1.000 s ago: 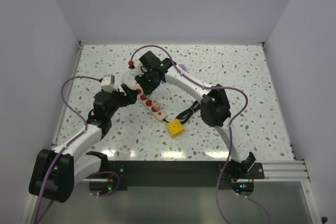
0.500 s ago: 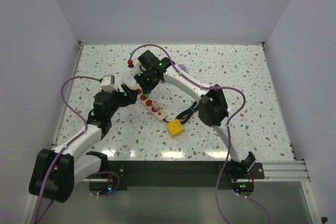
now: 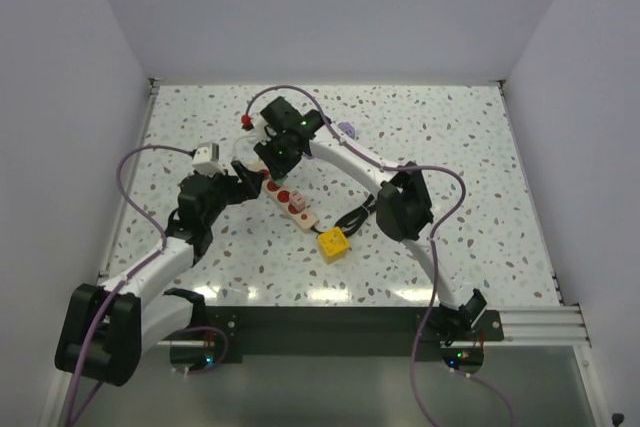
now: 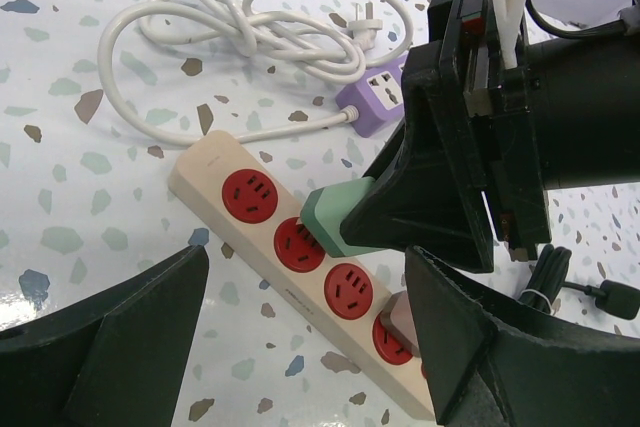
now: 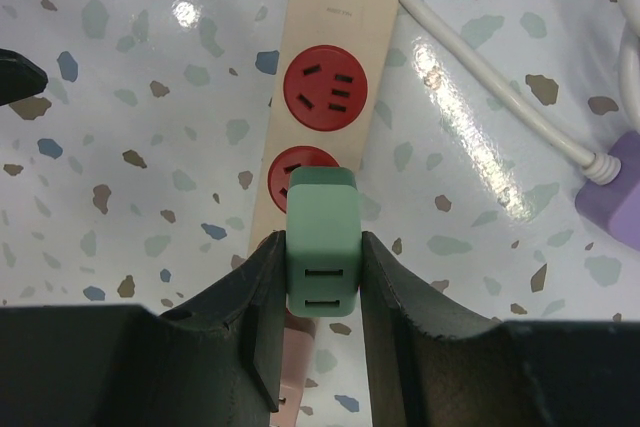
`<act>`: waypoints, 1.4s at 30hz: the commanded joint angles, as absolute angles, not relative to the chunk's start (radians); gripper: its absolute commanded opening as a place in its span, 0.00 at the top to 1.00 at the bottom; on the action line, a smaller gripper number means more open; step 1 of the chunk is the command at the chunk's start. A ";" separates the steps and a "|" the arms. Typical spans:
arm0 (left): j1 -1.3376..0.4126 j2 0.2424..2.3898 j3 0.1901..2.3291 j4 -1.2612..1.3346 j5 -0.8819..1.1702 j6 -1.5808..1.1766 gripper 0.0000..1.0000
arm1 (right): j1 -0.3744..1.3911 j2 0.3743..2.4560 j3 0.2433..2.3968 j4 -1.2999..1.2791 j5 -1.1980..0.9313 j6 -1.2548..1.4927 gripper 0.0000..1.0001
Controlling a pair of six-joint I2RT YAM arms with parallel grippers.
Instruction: Insert the plug
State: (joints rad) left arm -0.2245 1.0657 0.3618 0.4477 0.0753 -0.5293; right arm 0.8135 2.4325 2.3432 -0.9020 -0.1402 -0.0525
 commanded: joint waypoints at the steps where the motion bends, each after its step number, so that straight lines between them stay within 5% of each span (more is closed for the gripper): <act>1: -0.218 1.057 0.357 0.488 0.086 -0.500 0.15 | 0.825 2.396 2.332 -0.948 -0.107 -0.049 1.00; 42: -0.216 1.042 0.351 0.477 0.091 -0.499 0.14 | 0.828 2.319 2.279 -0.859 -0.126 -0.043 1.00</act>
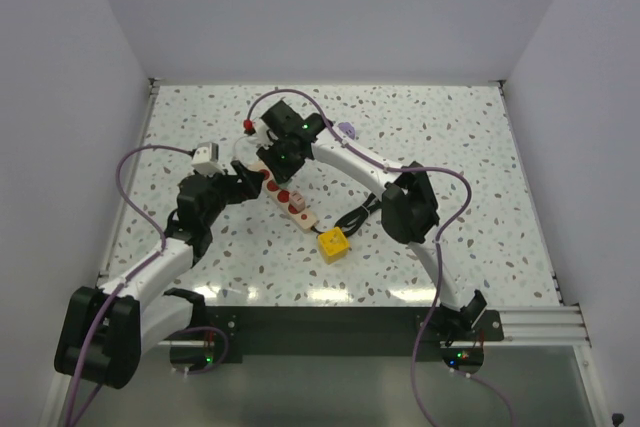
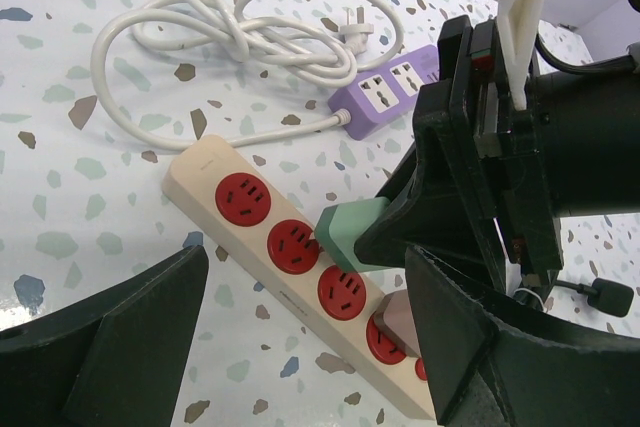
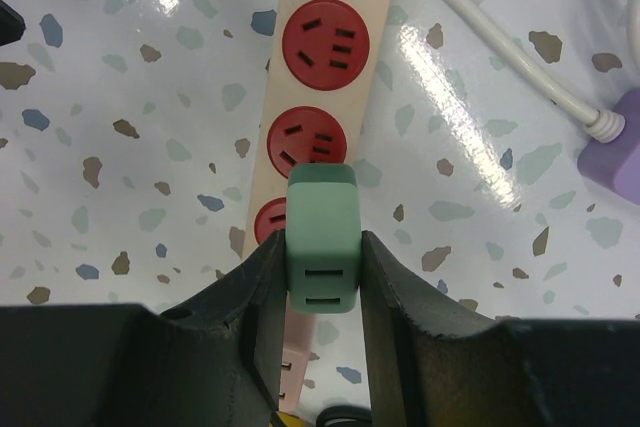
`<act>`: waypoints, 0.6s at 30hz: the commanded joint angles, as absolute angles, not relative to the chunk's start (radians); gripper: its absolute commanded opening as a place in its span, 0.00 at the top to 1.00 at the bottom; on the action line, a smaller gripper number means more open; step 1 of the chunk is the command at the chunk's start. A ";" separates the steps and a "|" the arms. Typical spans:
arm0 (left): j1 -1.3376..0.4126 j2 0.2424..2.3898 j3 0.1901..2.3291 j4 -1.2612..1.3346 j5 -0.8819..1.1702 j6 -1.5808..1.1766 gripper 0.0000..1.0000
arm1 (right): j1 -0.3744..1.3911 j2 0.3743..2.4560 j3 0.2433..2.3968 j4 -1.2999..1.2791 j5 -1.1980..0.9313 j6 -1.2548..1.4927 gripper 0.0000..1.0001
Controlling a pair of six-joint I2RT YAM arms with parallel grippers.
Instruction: Insert the plug
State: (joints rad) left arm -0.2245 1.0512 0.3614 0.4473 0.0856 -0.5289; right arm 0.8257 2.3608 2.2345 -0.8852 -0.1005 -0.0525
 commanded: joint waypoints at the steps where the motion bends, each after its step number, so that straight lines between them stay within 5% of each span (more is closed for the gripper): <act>1: -0.218 1.043 0.353 0.477 0.091 -0.499 0.14 | 0.830 2.325 2.286 -0.862 -0.126 -0.046 1.00; 18: -0.218 1.062 0.356 0.486 0.104 -0.499 0.14 | 0.830 2.344 2.276 -0.847 -0.149 -0.035 1.00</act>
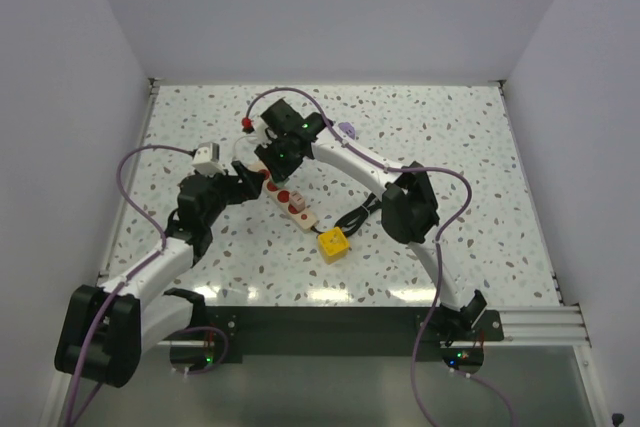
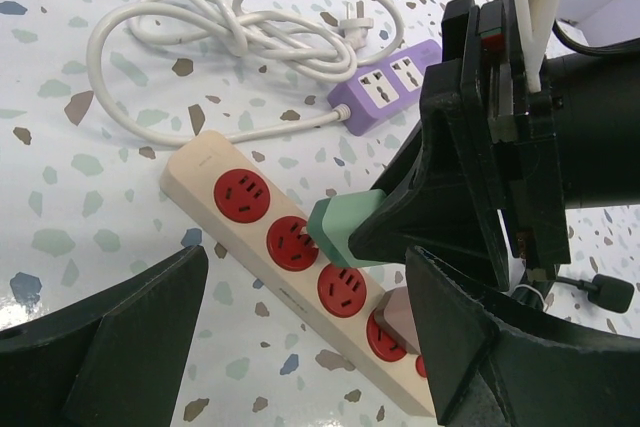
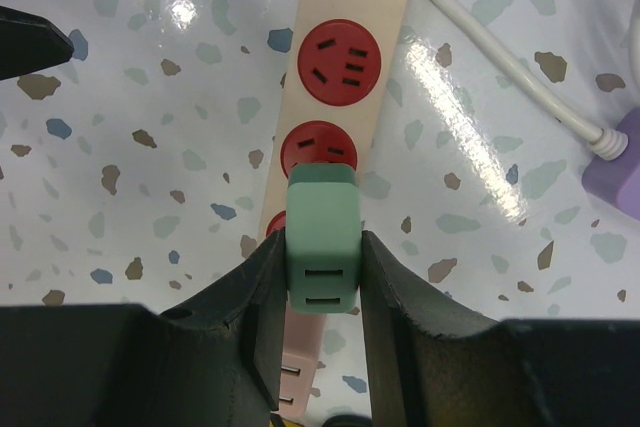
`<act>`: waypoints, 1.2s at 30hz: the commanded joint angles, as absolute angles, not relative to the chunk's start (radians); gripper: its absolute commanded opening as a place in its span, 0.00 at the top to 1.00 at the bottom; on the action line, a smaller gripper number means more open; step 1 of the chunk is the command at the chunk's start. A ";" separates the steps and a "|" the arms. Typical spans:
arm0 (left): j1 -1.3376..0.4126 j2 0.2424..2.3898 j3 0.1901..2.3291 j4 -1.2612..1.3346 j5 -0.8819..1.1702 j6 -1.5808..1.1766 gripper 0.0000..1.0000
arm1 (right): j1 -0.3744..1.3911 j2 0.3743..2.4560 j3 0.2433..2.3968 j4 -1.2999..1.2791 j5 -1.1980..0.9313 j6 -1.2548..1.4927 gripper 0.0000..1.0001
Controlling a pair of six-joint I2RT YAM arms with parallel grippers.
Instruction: Insert the plug
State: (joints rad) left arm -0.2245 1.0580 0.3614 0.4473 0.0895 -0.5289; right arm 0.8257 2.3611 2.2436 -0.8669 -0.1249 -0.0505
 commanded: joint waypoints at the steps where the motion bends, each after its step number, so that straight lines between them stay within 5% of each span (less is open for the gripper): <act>1: -0.218 1.062 0.354 0.486 0.106 -0.499 0.14 | 0.831 2.344 2.275 -0.850 -0.146 -0.035 1.00; 36: -0.218 1.051 0.348 0.492 0.115 -0.502 0.14 | 0.831 2.352 2.273 -0.879 -0.081 -0.041 1.00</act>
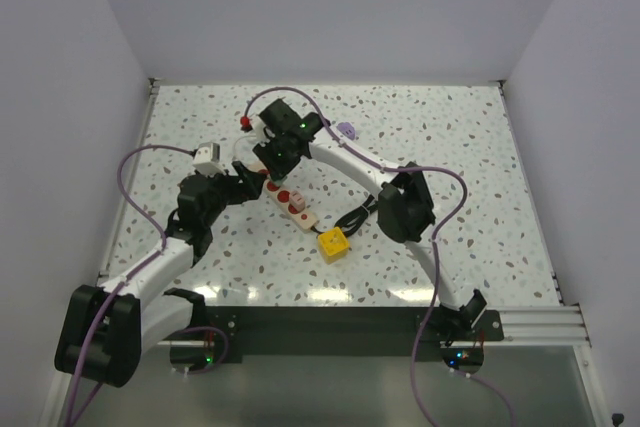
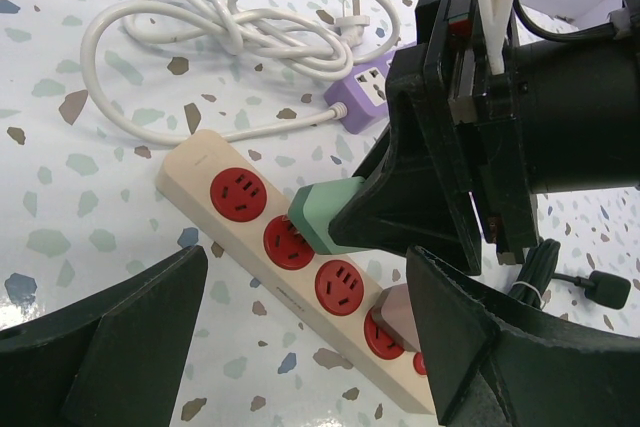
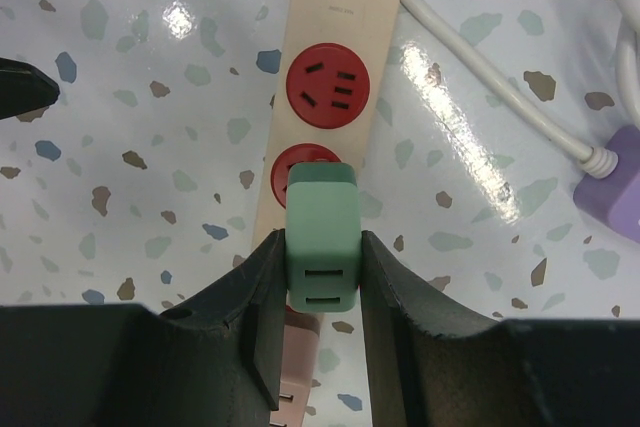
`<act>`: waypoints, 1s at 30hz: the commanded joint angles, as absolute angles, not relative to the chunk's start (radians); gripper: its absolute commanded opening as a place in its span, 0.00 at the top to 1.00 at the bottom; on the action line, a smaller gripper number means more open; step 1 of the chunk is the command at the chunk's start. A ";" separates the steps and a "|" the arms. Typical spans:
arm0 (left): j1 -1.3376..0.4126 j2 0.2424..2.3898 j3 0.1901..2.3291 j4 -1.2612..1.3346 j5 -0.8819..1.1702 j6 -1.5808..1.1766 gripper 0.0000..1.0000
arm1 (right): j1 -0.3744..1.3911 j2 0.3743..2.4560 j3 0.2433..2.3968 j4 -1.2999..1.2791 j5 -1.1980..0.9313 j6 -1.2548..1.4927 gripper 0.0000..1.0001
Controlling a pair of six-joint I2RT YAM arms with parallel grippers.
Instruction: Insert the plug
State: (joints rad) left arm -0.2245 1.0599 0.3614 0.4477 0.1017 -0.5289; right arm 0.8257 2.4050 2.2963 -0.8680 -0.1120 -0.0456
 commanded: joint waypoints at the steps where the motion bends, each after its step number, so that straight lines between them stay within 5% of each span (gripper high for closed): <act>1: -0.218 1.052 0.347 0.492 0.114 -0.502 0.14 | 0.830 2.350 2.273 -0.882 -0.081 -0.041 1.00; 30: -0.218 1.054 0.347 0.502 0.126 -0.506 0.14 | 0.833 2.243 2.180 -0.827 -0.058 -0.026 1.00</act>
State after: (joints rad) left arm -0.2245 1.0599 0.3614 0.4549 0.1181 -0.5289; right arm 0.8265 2.3241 2.1860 -0.8425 -0.0700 -0.0425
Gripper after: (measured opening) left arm 0.862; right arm 0.337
